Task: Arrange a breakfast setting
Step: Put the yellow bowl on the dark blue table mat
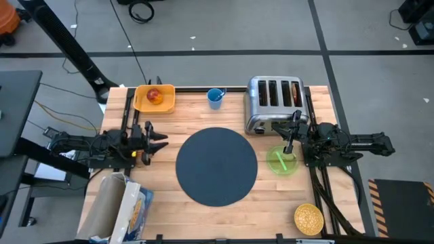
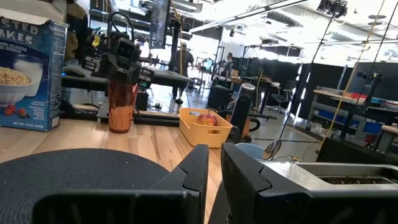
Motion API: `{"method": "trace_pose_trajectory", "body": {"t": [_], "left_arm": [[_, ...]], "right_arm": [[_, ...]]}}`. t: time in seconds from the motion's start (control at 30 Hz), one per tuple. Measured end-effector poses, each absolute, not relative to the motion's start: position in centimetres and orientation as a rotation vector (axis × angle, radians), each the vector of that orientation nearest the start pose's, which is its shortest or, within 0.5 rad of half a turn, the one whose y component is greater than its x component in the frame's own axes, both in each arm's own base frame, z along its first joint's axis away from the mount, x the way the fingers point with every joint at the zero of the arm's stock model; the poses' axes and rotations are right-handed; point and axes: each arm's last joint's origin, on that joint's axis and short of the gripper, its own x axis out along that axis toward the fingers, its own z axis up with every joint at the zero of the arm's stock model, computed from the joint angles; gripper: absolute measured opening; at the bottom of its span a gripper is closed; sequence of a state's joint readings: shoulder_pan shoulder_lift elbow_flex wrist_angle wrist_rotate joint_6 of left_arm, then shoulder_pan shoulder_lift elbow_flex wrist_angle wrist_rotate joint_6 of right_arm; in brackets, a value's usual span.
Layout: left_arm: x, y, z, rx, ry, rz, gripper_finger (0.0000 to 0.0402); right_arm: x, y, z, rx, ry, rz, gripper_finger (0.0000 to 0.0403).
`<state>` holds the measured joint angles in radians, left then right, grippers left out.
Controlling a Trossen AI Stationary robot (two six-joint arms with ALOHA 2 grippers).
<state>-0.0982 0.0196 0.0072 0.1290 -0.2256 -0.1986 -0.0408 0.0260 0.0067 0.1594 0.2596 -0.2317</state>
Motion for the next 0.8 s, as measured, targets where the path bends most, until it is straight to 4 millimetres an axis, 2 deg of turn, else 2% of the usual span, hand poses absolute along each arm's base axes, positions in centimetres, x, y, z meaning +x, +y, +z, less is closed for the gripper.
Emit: {"method": "trace_pose_trajectory", "body": {"t": [0.2, 0.5, 0.8], "left_arm": [[9.7, -0.3, 18.1, -0.219, -0.138, 0.128, 0.0146], [9.5, -0.2, 21.1, -0.193, -0.173, 0.149, 0.0146], [10.8, -0.3, 23.8, -0.187, -0.116, 0.154, 0.0146]], "right_arm": [[9.7, -1.1, 17.9, -0.214, -0.105, -0.314, 0.0055], [9.7, -1.1, 17.9, -0.214, -0.105, -0.315, 0.0055], [9.7, -1.1, 17.9, -0.214, -0.105, -0.315, 0.0055]]}}
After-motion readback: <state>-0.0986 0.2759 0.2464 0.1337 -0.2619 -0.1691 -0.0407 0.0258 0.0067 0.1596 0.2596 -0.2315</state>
